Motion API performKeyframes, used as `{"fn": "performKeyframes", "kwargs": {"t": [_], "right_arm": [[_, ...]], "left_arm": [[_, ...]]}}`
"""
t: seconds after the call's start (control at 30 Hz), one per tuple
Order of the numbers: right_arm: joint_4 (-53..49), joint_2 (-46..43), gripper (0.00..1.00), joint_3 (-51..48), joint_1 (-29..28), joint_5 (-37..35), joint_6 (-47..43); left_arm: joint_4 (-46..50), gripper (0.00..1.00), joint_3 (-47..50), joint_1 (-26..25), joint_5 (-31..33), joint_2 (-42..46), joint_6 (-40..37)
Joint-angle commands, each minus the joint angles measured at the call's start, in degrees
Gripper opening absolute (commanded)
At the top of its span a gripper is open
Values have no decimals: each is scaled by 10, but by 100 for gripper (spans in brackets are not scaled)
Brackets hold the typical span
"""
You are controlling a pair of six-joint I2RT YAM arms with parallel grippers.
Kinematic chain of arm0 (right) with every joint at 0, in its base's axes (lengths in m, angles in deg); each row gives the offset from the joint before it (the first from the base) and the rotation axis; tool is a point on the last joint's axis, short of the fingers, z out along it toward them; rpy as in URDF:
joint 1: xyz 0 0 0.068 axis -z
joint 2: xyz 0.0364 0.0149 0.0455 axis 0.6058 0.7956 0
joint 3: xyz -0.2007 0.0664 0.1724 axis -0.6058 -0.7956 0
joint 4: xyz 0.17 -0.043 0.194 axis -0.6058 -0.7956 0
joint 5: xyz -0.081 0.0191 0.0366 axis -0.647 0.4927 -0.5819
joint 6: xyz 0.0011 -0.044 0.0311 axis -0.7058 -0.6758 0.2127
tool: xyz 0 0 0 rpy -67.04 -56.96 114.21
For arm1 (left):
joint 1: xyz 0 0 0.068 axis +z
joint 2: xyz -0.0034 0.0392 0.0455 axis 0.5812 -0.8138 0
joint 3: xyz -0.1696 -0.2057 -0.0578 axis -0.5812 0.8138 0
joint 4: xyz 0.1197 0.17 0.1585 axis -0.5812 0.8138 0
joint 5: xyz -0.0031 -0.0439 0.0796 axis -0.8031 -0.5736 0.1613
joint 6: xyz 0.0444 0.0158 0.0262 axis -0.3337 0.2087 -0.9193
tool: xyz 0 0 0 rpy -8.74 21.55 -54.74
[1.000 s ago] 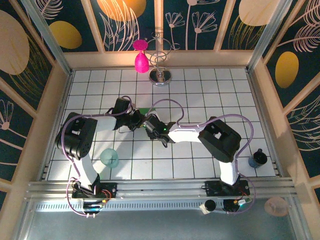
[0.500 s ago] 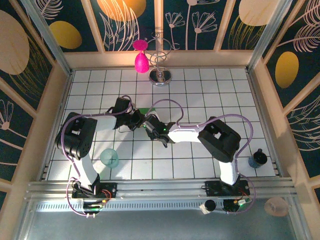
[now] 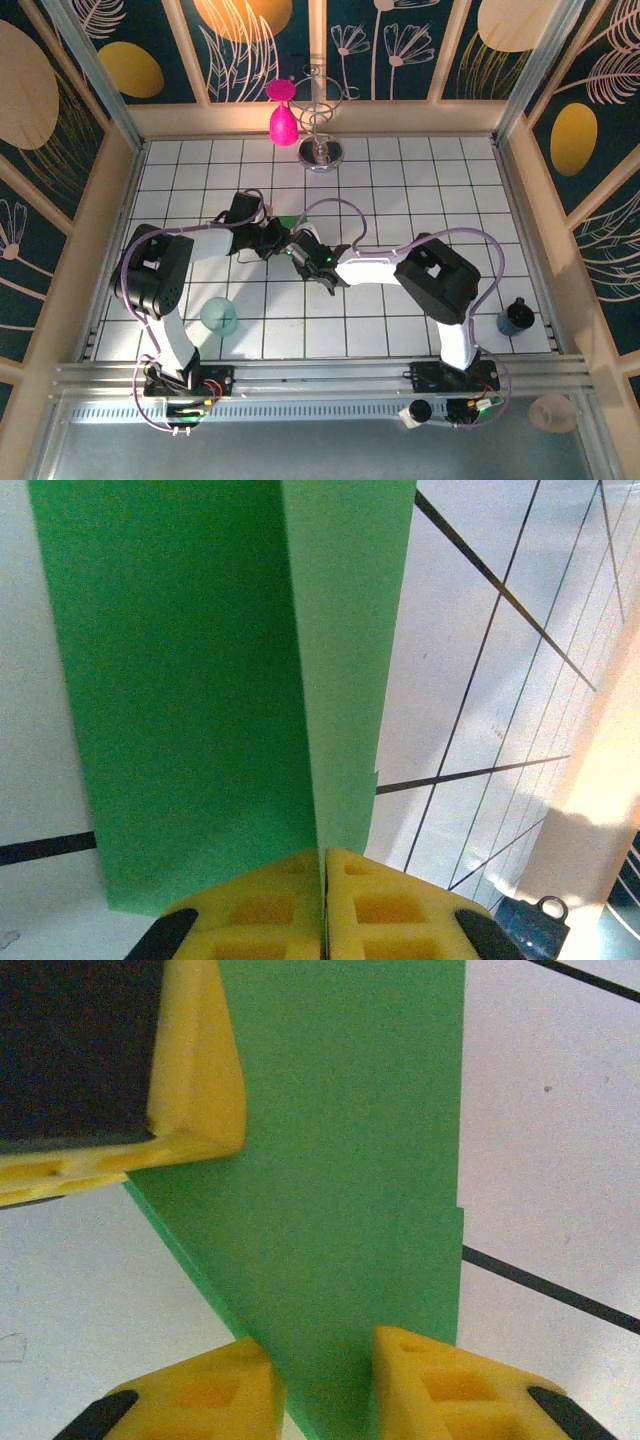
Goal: Fold a paper plane with a square sheet of paper (pick it up from the middle)
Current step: Fourth fold the wing at the center of the table.
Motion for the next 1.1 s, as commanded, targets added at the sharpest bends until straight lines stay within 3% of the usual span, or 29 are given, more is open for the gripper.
{"fn": "performKeyframes", "kwargs": {"t": [0.0,0.7,1.07], "right_arm": [[-19,14,29,5,-2,-17,-8],[-33,-6,33,6,-5,-52,-58],[-28,-10,18,-1,-15,-47,-97]], "left_arm": [[23,10,-18,5,6,3,-14],[45,9,-33,4,-5,5,-22],[56,11,-33,5,-8,9,-31]]}}
